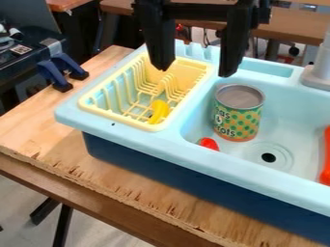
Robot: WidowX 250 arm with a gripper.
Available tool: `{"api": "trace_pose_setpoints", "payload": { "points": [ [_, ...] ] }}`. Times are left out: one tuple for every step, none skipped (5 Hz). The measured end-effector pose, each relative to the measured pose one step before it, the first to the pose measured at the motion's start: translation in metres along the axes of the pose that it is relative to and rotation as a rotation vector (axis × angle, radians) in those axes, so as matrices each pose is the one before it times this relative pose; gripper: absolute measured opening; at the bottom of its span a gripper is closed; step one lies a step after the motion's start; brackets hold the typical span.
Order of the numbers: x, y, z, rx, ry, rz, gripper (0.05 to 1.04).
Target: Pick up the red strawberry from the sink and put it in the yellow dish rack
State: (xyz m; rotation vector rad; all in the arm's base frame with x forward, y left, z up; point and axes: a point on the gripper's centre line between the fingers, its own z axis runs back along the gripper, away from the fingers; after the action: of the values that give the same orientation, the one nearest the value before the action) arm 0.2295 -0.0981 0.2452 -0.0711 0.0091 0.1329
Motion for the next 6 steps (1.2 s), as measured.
{"api": "trace_pose_setpoints", "payload": {
  "points": [
    [0.00093,-0.00091,-0.00813,0.0167,0.0278,-0.0007,1.002],
    [0.01972,-0.00134,-0.01844,0.1908,0.003,-0.0377,1.002],
    [0.01755,0.00214,0.01534,0.0986,-0.0809,-0.001,1.002],
    [0.00876,0.00208,-0.00035,0.0219,-0.0539,0.0028,1.002],
    [-0.00275,0.00458,-0.02196,-0.0609,0.0408,-0.0441,1.002],
    [-0.00515,0.01245,-0.02119,-0.1193,-0.0038,0.0001,1.002]
  ]
}}
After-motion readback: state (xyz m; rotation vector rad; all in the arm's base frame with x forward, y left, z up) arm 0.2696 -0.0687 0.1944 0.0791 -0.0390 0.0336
